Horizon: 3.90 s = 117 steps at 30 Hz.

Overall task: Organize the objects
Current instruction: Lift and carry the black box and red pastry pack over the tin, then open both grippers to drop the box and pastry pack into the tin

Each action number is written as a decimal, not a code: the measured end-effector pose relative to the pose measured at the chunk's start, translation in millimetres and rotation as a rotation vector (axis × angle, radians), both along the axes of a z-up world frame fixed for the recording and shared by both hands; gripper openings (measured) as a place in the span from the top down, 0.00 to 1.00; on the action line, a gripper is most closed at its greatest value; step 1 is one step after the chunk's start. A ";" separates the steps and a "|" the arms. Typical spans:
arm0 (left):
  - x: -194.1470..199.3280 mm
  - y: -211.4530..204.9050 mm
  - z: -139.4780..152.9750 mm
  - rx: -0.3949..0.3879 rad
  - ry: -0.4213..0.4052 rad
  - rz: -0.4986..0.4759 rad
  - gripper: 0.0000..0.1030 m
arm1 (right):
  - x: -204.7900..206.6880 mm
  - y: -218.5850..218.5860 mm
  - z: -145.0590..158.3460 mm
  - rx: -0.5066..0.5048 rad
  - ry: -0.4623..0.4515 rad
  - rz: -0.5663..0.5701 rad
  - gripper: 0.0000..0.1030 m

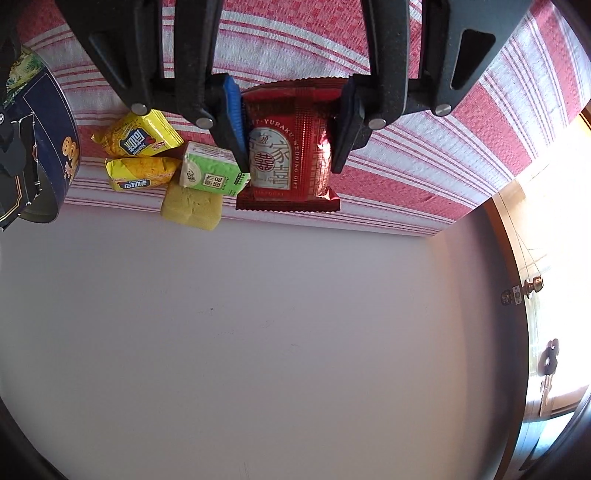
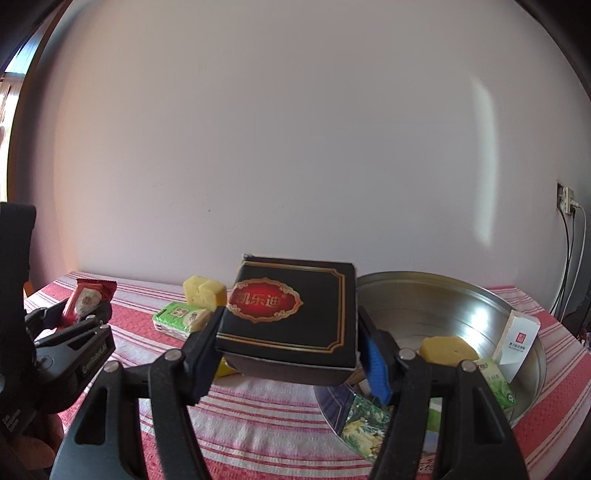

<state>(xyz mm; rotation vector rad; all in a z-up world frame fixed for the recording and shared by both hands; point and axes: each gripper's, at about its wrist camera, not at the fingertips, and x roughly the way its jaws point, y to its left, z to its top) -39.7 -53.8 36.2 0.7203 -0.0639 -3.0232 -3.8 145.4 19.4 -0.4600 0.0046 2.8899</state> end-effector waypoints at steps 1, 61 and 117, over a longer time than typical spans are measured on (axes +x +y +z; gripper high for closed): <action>0.4 -0.4 -0.1 0.001 -0.002 -0.002 0.57 | -2.6 -0.1 -0.6 0.002 0.000 0.000 0.35; 45.7 50.2 -7.9 0.058 -0.002 -0.099 0.57 | 33.0 13.9 1.5 0.117 0.076 -0.052 0.35; 57.6 235.4 -14.2 -0.001 -0.069 -0.449 0.58 | 0.7 191.1 6.8 -0.018 -0.059 -0.111 0.36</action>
